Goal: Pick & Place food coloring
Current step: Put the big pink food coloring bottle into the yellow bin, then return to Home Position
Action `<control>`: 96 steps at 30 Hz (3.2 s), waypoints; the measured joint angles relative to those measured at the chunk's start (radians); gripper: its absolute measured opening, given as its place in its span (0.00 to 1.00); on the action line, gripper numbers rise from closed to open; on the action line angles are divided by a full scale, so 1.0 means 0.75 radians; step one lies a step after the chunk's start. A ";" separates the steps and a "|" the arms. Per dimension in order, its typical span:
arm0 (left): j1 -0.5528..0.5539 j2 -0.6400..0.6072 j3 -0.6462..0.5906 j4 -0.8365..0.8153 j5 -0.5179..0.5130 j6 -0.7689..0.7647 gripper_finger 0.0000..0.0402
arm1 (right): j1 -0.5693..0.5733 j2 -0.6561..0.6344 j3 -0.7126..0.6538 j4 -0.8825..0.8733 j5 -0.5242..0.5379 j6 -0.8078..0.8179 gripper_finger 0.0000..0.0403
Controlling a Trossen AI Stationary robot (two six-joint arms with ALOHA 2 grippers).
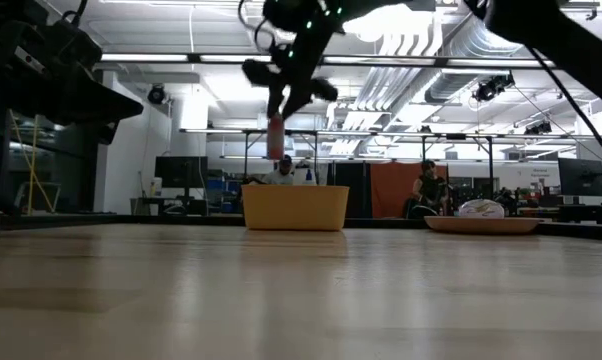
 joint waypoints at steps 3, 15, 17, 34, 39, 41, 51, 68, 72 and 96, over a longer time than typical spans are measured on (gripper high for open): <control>0.000 0.000 0.001 0.000 0.000 0.000 0.00 | -0.009 0.063 0.000 0.044 -0.029 0.028 0.27; 0.000 0.000 0.000 0.000 -0.001 0.000 0.00 | -0.039 0.225 0.000 0.121 -0.103 0.122 0.27; 0.000 0.000 0.000 0.000 0.000 0.000 0.00 | -0.046 0.235 0.000 0.135 -0.084 0.122 0.27; 0.000 0.000 0.000 0.000 0.001 0.000 0.00 | -0.084 0.304 0.003 0.141 -0.136 0.195 0.27; 0.000 -0.001 0.000 0.000 0.001 0.000 0.00 | -0.088 0.325 0.003 0.071 -0.124 0.212 0.27; -0.001 0.000 0.001 0.000 0.000 0.000 0.00 | -0.088 0.327 0.004 0.045 -0.106 0.218 0.27; 0.000 -0.001 0.000 0.000 0.002 0.000 0.00 | -0.078 0.330 0.005 0.051 -0.128 0.221 0.27; 0.000 -0.001 0.000 0.000 -0.001 0.000 0.00 | -0.056 0.329 0.000 0.055 -0.122 0.209 0.44; 0.000 -0.001 0.000 -0.001 -0.001 0.000 0.00 | -0.049 0.319 -0.002 0.058 -0.110 0.154 0.46; -0.001 -0.001 0.001 -0.001 -0.002 0.000 0.00 | -0.006 0.250 -0.001 0.016 -0.027 0.099 0.64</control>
